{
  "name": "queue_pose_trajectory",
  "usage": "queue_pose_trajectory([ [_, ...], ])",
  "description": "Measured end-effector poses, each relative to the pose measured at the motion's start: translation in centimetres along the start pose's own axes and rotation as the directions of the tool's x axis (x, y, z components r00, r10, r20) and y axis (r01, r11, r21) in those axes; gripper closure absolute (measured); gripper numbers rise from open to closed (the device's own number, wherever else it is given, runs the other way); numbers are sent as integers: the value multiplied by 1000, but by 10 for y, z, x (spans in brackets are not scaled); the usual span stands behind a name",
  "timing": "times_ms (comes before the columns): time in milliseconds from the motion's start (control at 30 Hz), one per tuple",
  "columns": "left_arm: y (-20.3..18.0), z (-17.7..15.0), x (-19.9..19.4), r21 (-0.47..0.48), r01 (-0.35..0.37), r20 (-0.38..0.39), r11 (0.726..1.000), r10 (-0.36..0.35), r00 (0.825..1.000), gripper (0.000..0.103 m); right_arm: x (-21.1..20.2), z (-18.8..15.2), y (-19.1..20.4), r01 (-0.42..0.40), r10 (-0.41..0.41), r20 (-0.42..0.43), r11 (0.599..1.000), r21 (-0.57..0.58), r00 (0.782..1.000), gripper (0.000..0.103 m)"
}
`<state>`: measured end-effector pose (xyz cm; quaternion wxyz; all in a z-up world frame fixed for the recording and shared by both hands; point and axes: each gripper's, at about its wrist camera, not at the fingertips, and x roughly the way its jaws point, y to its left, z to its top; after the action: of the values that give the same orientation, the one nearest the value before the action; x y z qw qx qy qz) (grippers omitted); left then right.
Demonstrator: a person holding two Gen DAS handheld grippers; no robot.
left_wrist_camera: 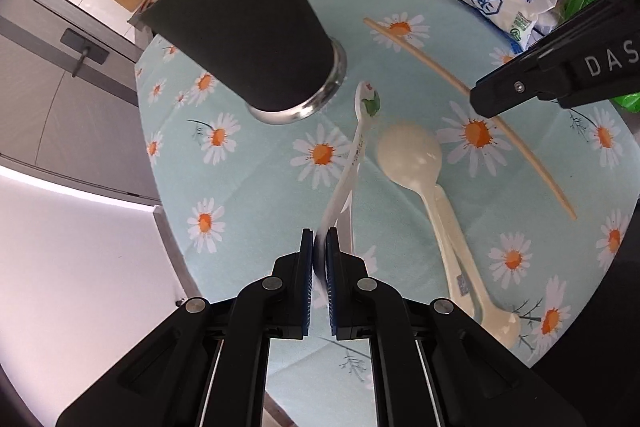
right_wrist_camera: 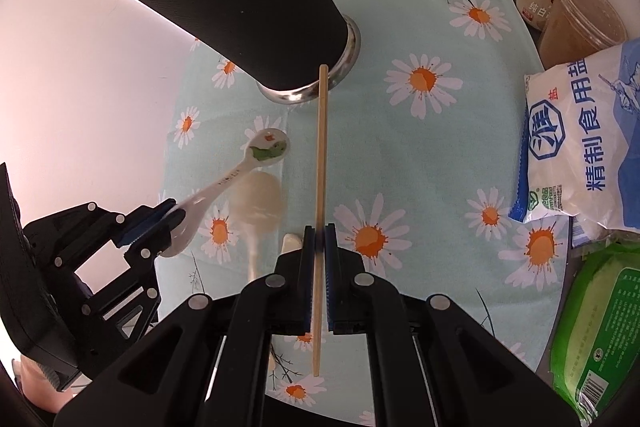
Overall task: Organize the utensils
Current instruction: 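Grasp the white spoon with green print by its handle with the left gripper, then lift the spoon with the left gripper while the right gripper lifts its chopstick over the holder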
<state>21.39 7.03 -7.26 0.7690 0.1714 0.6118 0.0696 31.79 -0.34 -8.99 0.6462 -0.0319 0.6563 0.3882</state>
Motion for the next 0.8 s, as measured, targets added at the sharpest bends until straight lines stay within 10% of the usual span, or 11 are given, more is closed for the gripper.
queue_pose_trajectory([
  [433,6,2,-8,-122,62,32,991,-59,998,98,-16,-5,-11,-44,44,13,999,-11,999,97],
  [800,36,-42,-39,-439,281,260,853,-180,949,98,-35,-4,14,-161,167,41,978,-133,985,97],
])
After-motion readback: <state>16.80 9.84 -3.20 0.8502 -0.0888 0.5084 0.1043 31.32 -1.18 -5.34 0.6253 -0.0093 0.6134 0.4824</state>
